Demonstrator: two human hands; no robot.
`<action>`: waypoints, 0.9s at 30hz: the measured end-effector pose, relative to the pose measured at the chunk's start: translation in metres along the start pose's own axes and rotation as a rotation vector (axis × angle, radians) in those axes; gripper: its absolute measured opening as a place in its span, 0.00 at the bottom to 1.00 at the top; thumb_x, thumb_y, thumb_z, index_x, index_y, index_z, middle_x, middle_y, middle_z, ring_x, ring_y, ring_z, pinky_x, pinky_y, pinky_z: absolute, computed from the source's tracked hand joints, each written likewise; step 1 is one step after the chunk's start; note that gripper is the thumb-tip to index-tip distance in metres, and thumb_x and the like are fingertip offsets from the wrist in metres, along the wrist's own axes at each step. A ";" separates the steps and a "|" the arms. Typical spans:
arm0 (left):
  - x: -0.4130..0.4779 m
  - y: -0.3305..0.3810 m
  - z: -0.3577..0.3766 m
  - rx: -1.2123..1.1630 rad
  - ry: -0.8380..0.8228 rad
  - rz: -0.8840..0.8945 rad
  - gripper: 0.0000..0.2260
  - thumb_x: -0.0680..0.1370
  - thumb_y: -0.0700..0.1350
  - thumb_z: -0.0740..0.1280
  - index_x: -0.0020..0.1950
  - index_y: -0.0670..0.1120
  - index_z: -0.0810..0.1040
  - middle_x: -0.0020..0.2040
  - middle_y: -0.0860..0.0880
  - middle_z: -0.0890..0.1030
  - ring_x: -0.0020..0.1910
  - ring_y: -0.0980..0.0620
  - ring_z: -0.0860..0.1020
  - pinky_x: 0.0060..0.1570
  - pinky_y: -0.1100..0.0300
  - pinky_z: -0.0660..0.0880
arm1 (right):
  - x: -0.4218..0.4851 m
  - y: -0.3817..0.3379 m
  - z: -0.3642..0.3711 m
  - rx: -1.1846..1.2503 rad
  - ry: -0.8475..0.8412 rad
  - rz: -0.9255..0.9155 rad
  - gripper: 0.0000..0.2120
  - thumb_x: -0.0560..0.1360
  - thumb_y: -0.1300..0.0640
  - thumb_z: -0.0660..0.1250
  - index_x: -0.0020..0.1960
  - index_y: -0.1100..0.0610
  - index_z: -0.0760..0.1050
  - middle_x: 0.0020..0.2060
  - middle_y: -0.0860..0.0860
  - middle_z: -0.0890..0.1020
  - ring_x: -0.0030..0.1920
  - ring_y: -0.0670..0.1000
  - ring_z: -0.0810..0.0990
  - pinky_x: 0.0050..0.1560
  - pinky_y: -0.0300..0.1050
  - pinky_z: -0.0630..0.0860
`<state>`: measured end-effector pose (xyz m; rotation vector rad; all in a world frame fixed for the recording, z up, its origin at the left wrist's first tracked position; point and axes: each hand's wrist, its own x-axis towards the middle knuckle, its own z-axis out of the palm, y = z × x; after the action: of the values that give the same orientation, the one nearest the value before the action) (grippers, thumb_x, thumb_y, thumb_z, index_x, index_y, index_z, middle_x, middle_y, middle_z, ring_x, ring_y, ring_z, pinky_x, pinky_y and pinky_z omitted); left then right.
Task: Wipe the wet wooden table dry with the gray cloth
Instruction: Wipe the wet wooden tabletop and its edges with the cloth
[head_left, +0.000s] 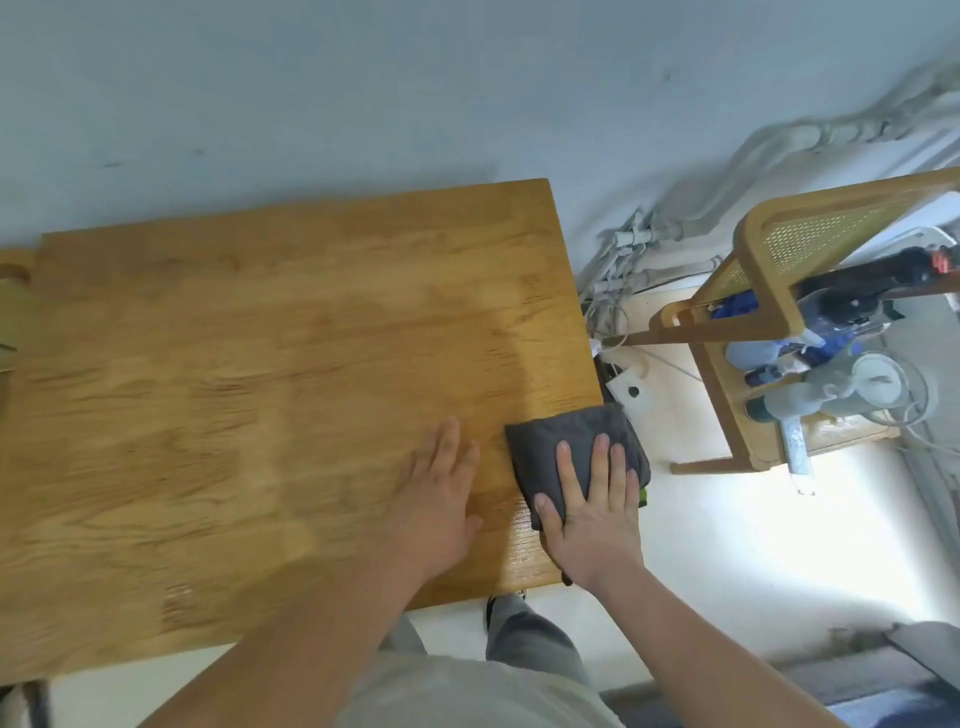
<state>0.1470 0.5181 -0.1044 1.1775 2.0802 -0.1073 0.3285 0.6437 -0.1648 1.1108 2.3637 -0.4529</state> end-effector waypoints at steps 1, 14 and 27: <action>-0.003 -0.001 0.002 0.001 -0.007 0.023 0.40 0.83 0.54 0.65 0.84 0.50 0.40 0.81 0.47 0.27 0.82 0.46 0.33 0.80 0.45 0.41 | -0.012 -0.001 0.009 0.023 0.000 0.049 0.34 0.82 0.33 0.40 0.80 0.42 0.28 0.81 0.59 0.33 0.80 0.59 0.28 0.78 0.57 0.29; -0.048 -0.167 -0.018 0.029 -0.027 0.048 0.36 0.84 0.52 0.60 0.84 0.47 0.42 0.84 0.45 0.37 0.83 0.46 0.39 0.82 0.49 0.44 | -0.038 -0.219 0.042 0.207 -0.113 0.293 0.38 0.81 0.31 0.37 0.77 0.48 0.20 0.73 0.62 0.19 0.76 0.64 0.22 0.77 0.63 0.28; -0.016 -0.254 -0.057 -0.101 0.085 -0.085 0.35 0.84 0.53 0.59 0.84 0.47 0.42 0.84 0.45 0.36 0.83 0.45 0.39 0.82 0.49 0.46 | 0.081 -0.297 -0.043 -0.094 -0.286 -0.041 0.39 0.80 0.29 0.40 0.71 0.45 0.16 0.69 0.59 0.15 0.73 0.63 0.18 0.76 0.64 0.27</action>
<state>-0.0758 0.3836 -0.1204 1.0494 2.1842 0.0080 0.0386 0.5325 -0.1480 0.8914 2.1368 -0.4761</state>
